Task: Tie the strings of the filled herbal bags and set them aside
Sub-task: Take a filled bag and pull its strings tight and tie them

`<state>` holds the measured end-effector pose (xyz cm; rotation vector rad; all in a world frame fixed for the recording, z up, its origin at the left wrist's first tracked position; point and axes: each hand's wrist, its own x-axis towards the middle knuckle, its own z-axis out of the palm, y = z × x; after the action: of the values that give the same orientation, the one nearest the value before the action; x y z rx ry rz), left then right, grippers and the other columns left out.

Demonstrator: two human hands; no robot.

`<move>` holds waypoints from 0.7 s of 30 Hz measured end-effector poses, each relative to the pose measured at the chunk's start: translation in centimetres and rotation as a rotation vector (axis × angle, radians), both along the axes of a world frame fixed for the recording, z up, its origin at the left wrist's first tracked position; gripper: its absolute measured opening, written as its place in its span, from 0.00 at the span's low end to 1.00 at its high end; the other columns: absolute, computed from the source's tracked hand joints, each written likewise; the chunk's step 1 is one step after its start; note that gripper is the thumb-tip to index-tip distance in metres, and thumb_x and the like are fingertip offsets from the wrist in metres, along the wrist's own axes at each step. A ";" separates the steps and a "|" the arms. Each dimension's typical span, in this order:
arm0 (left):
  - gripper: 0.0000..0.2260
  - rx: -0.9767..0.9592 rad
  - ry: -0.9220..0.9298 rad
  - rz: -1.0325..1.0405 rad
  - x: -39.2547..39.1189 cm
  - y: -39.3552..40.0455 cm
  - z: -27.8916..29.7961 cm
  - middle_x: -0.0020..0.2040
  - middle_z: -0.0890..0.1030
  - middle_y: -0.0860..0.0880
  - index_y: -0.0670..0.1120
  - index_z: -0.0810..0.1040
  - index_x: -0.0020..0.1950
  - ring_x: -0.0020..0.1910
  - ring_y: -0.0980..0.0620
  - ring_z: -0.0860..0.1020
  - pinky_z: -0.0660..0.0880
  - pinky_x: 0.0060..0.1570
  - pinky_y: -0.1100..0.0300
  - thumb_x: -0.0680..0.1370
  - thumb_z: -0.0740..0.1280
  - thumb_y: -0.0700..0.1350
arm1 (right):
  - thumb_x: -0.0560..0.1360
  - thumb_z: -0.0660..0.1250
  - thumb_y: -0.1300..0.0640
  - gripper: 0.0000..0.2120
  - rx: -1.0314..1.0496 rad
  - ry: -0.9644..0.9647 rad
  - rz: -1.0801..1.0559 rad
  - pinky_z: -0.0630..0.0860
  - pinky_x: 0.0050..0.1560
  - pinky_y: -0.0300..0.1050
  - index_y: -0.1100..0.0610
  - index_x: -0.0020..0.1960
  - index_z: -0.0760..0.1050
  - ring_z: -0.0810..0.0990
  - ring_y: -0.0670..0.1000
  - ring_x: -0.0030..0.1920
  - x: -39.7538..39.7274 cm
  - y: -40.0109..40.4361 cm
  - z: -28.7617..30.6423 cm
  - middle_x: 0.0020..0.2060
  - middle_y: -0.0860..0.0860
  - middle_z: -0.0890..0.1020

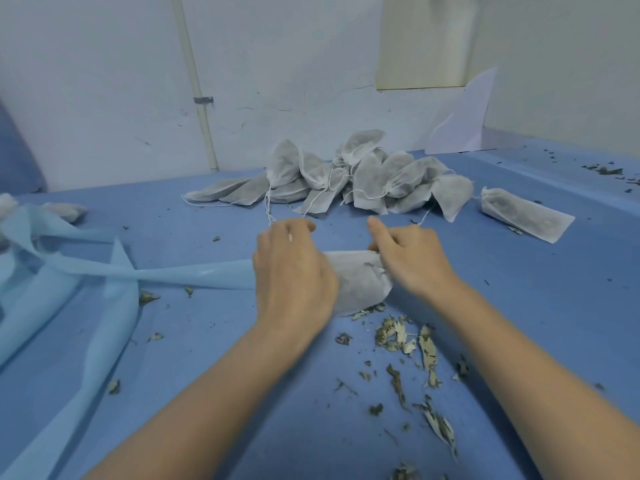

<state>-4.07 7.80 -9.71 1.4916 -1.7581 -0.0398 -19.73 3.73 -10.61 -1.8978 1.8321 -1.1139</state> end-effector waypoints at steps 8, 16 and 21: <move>0.28 0.117 -0.193 -0.320 -2.6 -0.3 0.5 0.59 0.71 0.48 0.43 0.61 0.67 0.58 0.49 0.72 0.70 0.56 0.55 0.72 0.68 0.49 | 0.79 0.57 0.44 0.11 -0.067 -0.219 0.062 0.68 0.32 0.29 0.48 0.47 0.74 0.77 0.38 0.34 1.5 0.2 -0.1 0.32 0.46 0.79; 0.20 0.107 -0.235 -0.179 -0.9 -0.7 0.6 0.41 0.76 0.51 0.54 0.65 0.66 0.49 0.48 0.75 0.69 0.41 0.57 0.77 0.60 0.60 | 0.78 0.63 0.46 0.06 -0.116 -0.269 0.105 0.69 0.31 0.31 0.46 0.43 0.73 0.78 0.51 0.34 1.1 0.9 0.5 0.33 0.59 0.81; 0.12 0.108 -0.236 -0.268 -0.3 -0.7 0.7 0.43 0.75 0.49 0.49 0.76 0.54 0.50 0.47 0.74 0.71 0.50 0.52 0.81 0.56 0.53 | 0.75 0.66 0.47 0.05 -0.025 -0.452 0.094 0.73 0.37 0.39 0.46 0.42 0.76 0.77 0.45 0.32 1.3 1.0 0.7 0.24 0.45 0.76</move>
<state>-4.38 7.13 -9.05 1.3695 -2.1695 -0.1005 -18.41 4.74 -9.95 -1.5600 1.4710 -1.3982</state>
